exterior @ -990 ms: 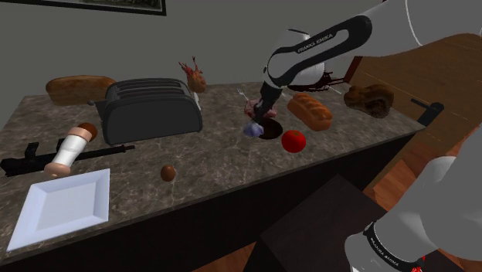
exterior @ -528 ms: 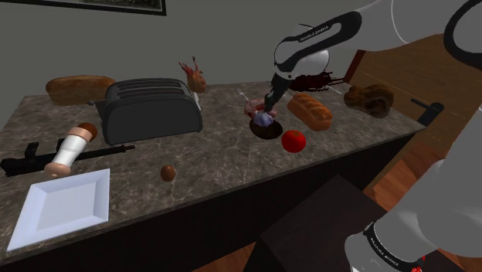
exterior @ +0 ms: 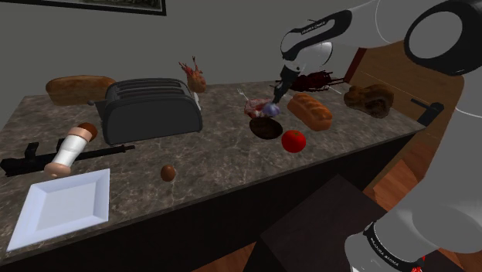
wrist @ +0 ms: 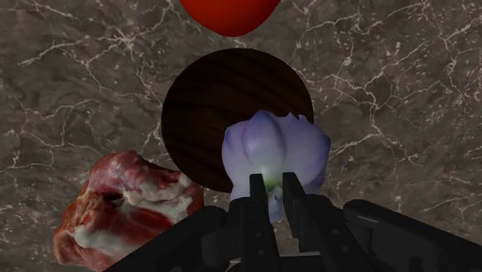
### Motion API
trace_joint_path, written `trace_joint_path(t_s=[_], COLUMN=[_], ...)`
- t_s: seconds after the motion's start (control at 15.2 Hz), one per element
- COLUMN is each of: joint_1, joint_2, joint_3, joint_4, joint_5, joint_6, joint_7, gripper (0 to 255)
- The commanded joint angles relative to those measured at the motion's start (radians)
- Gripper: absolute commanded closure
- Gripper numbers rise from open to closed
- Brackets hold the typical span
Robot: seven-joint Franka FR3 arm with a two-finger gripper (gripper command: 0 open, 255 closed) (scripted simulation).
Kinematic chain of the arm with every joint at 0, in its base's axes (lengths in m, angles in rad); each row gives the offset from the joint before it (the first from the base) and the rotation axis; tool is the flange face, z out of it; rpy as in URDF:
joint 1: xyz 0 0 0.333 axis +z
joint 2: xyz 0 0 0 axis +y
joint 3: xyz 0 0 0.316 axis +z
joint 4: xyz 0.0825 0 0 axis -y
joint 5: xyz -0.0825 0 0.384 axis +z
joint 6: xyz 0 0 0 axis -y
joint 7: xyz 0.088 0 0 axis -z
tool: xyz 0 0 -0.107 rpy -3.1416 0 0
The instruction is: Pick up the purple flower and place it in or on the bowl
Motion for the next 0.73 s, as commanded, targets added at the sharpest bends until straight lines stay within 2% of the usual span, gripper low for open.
trace_joint_path(t_s=[0.0,0.66], joint_1=[-0.006,-0.018], joint_2=[0.014,0.086], joint_3=[0.002,0.022], joint_4=[0.0,-0.038], joint_5=[0.008,0.054], joint_6=[0.012,0.116], joint_7=[-0.013,-0.054], gripper=[255,255])
